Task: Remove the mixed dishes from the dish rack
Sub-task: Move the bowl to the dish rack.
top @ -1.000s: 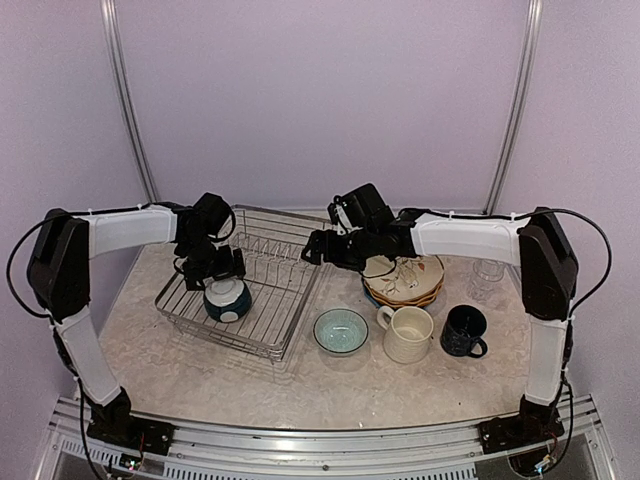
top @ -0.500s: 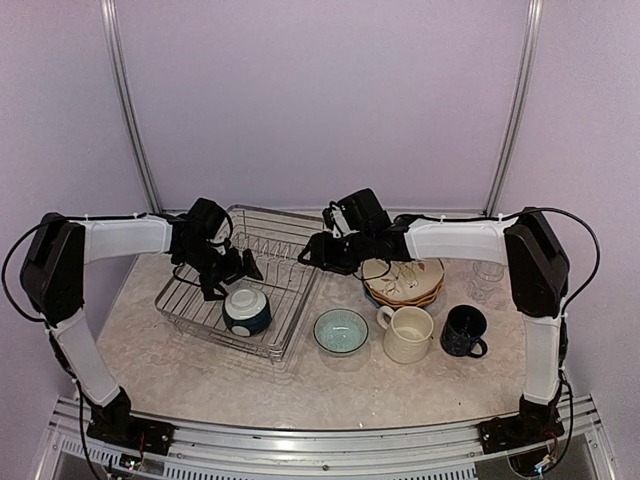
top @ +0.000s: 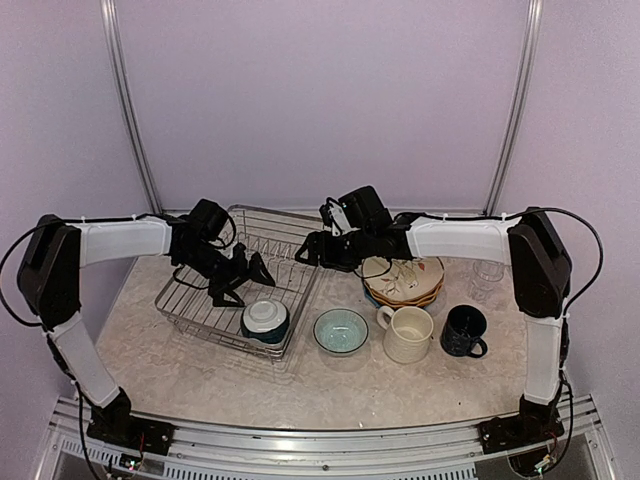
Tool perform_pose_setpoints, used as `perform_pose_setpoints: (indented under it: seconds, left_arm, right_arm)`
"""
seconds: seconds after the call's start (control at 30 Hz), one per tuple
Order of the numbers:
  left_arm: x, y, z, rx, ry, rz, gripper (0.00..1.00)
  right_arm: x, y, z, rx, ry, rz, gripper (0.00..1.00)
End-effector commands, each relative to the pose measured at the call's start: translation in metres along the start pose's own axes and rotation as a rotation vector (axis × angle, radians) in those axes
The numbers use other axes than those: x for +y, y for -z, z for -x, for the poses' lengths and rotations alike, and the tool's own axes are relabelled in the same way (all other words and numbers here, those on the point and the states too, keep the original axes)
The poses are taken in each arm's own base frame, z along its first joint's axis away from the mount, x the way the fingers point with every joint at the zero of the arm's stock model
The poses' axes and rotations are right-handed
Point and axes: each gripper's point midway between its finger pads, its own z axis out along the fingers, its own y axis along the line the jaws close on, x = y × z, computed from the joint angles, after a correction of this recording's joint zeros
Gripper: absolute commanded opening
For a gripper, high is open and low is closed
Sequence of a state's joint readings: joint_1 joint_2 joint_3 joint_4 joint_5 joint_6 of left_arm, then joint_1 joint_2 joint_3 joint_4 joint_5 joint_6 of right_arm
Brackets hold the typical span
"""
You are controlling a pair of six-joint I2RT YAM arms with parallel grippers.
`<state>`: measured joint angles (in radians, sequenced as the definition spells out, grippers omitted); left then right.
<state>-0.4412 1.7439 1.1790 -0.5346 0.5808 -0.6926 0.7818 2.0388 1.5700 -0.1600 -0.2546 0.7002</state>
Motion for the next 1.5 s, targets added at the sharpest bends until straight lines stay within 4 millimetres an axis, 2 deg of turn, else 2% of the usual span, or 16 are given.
perform_pose_setpoints:
  seconds: [0.0, 0.1, 0.2, 0.3, 0.67, 0.77, 0.87, 1.03, 1.2, 1.33, 1.47]
  left_arm:
    - [0.017, 0.027, -0.005, -0.081, -0.126, 0.238, 0.99]
    - [0.025, 0.022, -0.010, -0.034, -0.111, 0.277, 0.99]
    - [0.021, 0.005, -0.024, 0.060, -0.074, 0.209, 0.99]
    - [0.025, -0.006, -0.031, 0.102, -0.036, 0.207, 0.99]
    - [0.026, -0.020, -0.042, 0.150, 0.054, 0.165, 0.99]
    - [0.031, -0.022, -0.044, 0.159, 0.054, 0.214, 0.99]
    - [0.045, -0.025, -0.047, 0.172, 0.050, 0.300, 0.99]
    - [0.046, -0.033, -0.059, 0.226, 0.032, 0.261, 0.99]
    - [0.021, -0.035, -0.068, 0.287, 0.050, 0.018, 0.98]
    - [-0.017, -0.012, -0.064, 0.260, 0.038, -0.185, 0.97]
    - [-0.042, 0.001, -0.070, 0.281, 0.000, -0.270, 0.95]
  right_arm:
    - [0.005, 0.006, 0.008, -0.012, 0.021, 0.012, 0.74]
    - [0.004, 0.003, 0.007, -0.005, 0.019, 0.012, 0.73]
    - [0.005, 0.002, 0.007, -0.001, 0.019, 0.011, 0.73]
    - [0.006, 0.003, 0.008, -0.006, 0.019, 0.012, 0.72]
    - [0.005, 0.004, 0.008, -0.007, 0.017, 0.011, 0.71]
    - [0.006, 0.005, 0.009, -0.013, 0.017, 0.010, 0.71]
    - [0.006, 0.003, 0.010, -0.014, 0.012, 0.014, 0.72]
    - [0.006, 0.002, 0.009, -0.011, 0.012, 0.017, 0.71]
    - [0.006, 0.001, 0.008, -0.005, 0.010, 0.019, 0.71]
    - [0.007, 0.001, 0.008, -0.008, 0.006, 0.026, 0.72]
    - [0.008, 0.001, 0.008, -0.007, 0.002, 0.035, 0.71]
